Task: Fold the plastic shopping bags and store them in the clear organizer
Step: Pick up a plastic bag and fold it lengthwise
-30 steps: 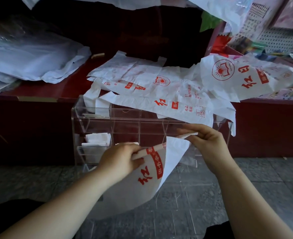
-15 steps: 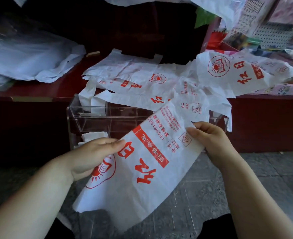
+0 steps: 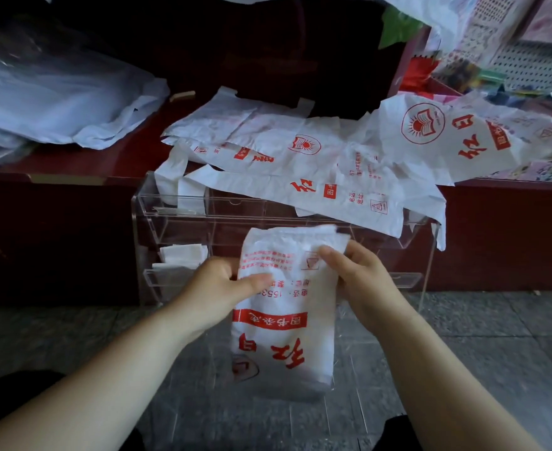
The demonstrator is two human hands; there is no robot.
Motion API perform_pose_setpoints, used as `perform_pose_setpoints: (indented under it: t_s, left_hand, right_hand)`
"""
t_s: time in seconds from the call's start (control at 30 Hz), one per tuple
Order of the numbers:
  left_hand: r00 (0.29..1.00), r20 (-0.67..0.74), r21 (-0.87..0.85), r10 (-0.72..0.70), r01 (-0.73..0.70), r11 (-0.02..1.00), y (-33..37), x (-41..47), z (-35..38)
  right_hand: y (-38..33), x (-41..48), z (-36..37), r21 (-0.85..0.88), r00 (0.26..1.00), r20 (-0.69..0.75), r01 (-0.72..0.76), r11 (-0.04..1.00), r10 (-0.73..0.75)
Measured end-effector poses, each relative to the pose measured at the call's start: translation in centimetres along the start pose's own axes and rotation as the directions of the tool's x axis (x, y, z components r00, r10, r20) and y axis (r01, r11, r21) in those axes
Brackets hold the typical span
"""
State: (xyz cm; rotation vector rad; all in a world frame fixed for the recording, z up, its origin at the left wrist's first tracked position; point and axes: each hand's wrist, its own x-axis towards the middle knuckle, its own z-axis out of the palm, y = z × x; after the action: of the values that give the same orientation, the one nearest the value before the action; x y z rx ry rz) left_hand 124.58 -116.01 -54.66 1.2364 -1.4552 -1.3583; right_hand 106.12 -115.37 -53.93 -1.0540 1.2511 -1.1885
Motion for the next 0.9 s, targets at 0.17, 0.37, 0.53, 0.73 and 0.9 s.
perform_pose_setpoints:
  t_s: [0.17,0.37,0.53,0.73,0.9]
  left_hand:
    - [0.997,0.068,0.015,-0.032,0.031,0.999,-0.2,0.1,-1.6]
    - [0.997,0.002,0.068,0.075,-0.075,0.995,-0.1,0.0,-1.4]
    - [0.941,-0.207,0.054,0.266,-0.261,0.964,-0.1,0.3,-1.2]
    - [0.969,-0.078,0.099,0.235,-0.227,0.969,-0.3,0.2,-1.1]
    - [0.971,-0.078,0.099,0.226,-0.218,0.971,-0.5,0.3,-1.3]
  right_hand:
    - [0.1,0.2,-0.1,-0.002,0.996,0.087,-0.029,1.000,0.029]
    - [0.1,-0.1,0.5,-0.112,0.998,0.020,0.066,0.992,-0.064]
    - [0.4,-0.1,0.9,-0.128,0.999,0.002,0.038,0.991,-0.039]
    - [0.4,-0.5,1.4,-0.164,0.993,0.077,0.095,0.982,-0.084]
    - [0.6,-0.3,1.5,-0.188,0.992,-0.017,0.121,0.975,-0.126]
